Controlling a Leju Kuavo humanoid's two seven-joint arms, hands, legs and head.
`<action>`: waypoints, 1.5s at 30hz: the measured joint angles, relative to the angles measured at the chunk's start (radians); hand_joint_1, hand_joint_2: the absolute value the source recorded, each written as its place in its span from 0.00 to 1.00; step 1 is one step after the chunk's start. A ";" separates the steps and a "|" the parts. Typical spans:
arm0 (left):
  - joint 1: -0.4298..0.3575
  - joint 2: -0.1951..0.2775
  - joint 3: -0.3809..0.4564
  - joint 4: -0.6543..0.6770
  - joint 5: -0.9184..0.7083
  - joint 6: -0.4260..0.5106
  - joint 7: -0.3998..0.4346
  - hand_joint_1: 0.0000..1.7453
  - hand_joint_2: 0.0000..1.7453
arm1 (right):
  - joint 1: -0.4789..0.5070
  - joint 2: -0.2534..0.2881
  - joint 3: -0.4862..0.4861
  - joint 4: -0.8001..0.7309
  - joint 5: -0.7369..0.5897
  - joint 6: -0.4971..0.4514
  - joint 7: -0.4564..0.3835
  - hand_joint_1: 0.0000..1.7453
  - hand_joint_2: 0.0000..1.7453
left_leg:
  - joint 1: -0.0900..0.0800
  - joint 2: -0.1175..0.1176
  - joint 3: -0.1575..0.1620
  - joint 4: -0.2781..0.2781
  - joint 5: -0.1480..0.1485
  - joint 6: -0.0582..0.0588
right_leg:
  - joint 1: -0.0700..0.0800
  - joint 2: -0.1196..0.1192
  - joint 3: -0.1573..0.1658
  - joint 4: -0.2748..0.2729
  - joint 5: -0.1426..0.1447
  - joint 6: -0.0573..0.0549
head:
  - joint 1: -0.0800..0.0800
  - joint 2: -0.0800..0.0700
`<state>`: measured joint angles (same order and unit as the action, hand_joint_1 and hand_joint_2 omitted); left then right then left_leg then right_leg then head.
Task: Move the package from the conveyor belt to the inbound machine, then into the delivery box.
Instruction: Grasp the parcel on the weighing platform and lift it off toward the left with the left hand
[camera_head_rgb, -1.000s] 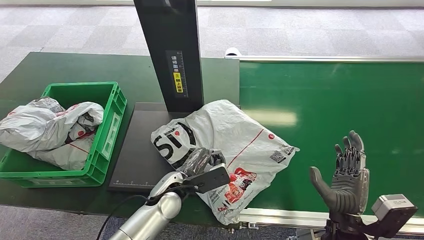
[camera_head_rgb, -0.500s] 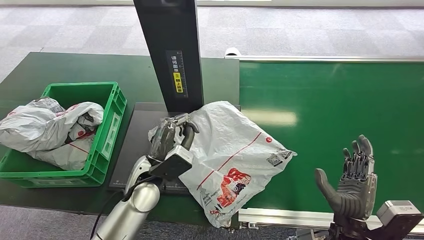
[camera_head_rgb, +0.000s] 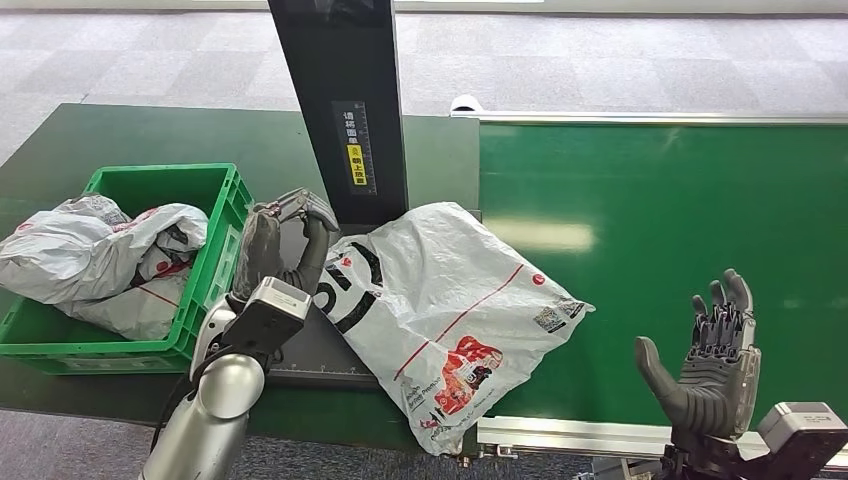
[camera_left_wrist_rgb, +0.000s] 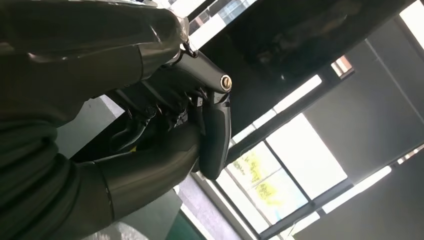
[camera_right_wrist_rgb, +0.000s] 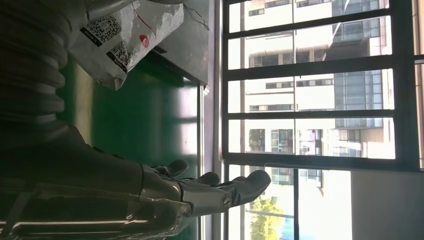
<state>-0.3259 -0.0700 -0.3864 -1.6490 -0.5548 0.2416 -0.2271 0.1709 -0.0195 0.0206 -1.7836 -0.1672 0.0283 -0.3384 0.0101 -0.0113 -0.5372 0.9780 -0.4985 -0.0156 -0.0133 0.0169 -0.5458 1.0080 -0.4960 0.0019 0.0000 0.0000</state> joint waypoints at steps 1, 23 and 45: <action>0.000 0.002 -0.002 0.001 0.005 -0.026 0.010 0.00 1.00 | -0.002 0.000 0.000 0.000 0.000 0.000 0.000 0.00 1.00 | 0.000 0.000 0.000 0.000 0.000 0.000 | 0.000 0.000 0.000 0.000 0.000 0.000 | 0.000 0.000; -0.067 -0.069 -0.332 0.507 -0.151 -0.158 0.041 0.00 1.00 | -0.008 0.003 -0.023 0.004 0.005 0.031 0.011 0.00 1.00 | 0.000 0.000 0.000 0.000 0.000 0.000 | 0.000 0.000 0.000 0.000 0.000 0.000 | 0.000 0.000; -0.113 -0.110 -0.459 0.733 -0.355 0.030 0.067 1.00 1.00 | -0.002 0.004 -0.024 0.004 0.004 0.041 0.011 0.00 1.00 | 0.000 0.000 0.000 0.000 0.000 0.000 | 0.000 0.000 0.000 0.000 0.000 0.000 | 0.000 0.000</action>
<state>-0.4388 -0.1804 -0.8454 -0.9156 -0.9099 0.2714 -0.1604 0.1686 -0.0153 -0.0038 -1.7796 -0.1632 0.0695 -0.3277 0.0101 -0.0112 -0.5370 0.9782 -0.4986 -0.0156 -0.0134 0.0170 -0.5456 1.0079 -0.4960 0.0019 -0.0001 0.0000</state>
